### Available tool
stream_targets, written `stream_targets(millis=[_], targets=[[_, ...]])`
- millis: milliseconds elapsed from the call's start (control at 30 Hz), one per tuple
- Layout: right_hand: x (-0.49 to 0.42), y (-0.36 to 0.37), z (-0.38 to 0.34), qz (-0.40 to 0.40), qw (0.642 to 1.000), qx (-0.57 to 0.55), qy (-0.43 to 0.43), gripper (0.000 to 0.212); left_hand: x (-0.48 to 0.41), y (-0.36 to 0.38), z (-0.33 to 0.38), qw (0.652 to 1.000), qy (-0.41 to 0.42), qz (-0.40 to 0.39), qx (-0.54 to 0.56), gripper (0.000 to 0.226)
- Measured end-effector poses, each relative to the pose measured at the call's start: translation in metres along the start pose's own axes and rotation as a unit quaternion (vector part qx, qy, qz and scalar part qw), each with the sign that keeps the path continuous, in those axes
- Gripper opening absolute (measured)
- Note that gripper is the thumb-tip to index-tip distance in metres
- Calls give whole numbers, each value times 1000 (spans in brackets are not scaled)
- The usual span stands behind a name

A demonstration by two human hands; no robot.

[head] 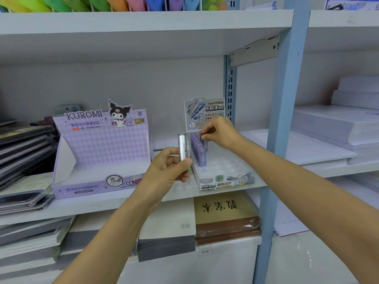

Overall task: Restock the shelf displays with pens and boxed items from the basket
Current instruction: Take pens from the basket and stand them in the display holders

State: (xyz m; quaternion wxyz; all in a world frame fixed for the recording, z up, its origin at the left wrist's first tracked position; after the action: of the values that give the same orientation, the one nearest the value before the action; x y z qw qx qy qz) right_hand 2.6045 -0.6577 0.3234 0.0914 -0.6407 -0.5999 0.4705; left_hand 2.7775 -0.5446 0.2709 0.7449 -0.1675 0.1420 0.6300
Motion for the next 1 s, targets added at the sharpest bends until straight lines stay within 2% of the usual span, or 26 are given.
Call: stream_targets(millis=[200,300,333,400,467,533,667,767,867,1000], targets=[[12,-6,-4,34,999,16,-17,22,2,-1,2,1000,-4,-4,-8,24],[23,-27,-19,64,992,-97,-41,22,2,0,6,1000,0,-8,-15,22],[29,-31,-25,48,985,-155,-51,22,2,2,9,1000,3,-11,-18,22],[45,-32,-38,-39,968,-237,-77,24,3,6,14,1000,9,-15,-23,21],[62,-27,-46,-126,952,-262,-100,29,4,9,18,999,16,-14,-32,19],[73,-26,-45,-133,947,-273,-103,29,6,12,23,999,25,-8,-37,19],[79,-32,-38,-78,917,-391,-27,21,8,12,32,998,53,44,4,28],[85,-28,-35,-84,919,-386,4,16,10,12,40,993,92,68,9,24],[93,-21,-35,-130,931,-342,13,26,11,10,43,988,109,107,14,15],[96,-23,-44,-138,946,-289,-50,23,10,9,44,982,101,157,-33,16]])
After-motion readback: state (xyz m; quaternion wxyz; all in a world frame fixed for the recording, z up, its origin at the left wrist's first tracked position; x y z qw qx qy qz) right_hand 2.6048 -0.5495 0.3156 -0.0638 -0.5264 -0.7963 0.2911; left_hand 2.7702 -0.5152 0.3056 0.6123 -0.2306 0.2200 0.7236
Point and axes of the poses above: each hand's wrist, its own x-axis away from the middle knuckle, its own y-axis out of the palm, z = x × y, the point moved 5 cm from there along -x, towards the middle knuckle, and after that the axes turned 5 degrees about y, right-handed, at the moved point
